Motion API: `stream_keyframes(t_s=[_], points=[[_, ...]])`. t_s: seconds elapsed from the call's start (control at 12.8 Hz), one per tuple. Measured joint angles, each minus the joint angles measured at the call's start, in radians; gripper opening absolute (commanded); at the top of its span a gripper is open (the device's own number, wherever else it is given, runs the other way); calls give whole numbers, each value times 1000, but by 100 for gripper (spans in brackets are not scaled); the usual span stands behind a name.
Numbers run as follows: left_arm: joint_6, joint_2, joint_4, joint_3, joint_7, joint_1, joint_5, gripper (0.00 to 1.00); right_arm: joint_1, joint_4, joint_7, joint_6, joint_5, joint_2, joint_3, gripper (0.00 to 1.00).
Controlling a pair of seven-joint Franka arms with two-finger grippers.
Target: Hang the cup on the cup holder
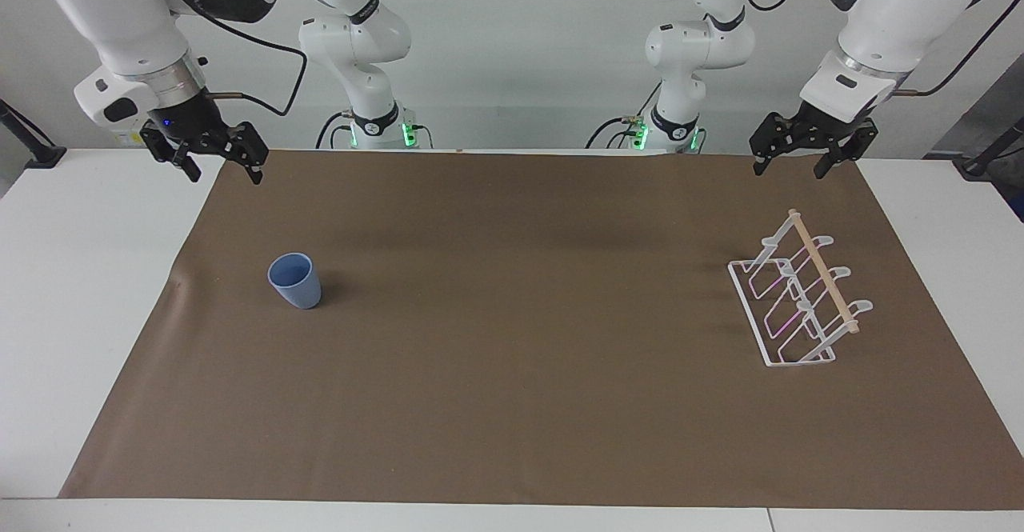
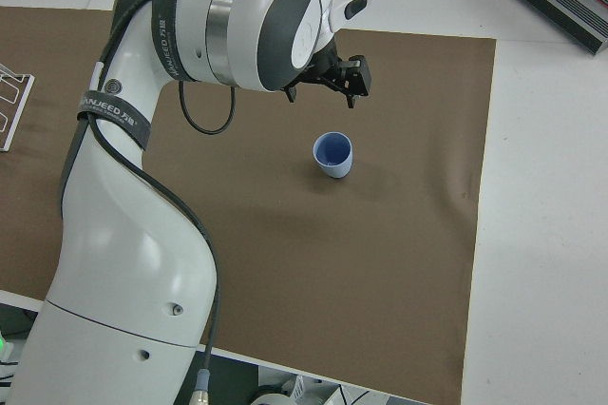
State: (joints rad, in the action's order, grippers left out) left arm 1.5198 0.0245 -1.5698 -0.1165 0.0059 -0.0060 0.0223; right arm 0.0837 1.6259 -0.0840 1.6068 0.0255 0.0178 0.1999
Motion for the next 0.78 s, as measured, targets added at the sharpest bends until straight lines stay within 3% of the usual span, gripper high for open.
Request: stream_keyframes(t_s=[0.39,0.78], points=[[-2,0,-9,0,18,0,0,100,0,20,0,22,0,4,0,100],[-4,0,-11,0,21,0,0,100,0,146,0,176,0,32,0,100]])
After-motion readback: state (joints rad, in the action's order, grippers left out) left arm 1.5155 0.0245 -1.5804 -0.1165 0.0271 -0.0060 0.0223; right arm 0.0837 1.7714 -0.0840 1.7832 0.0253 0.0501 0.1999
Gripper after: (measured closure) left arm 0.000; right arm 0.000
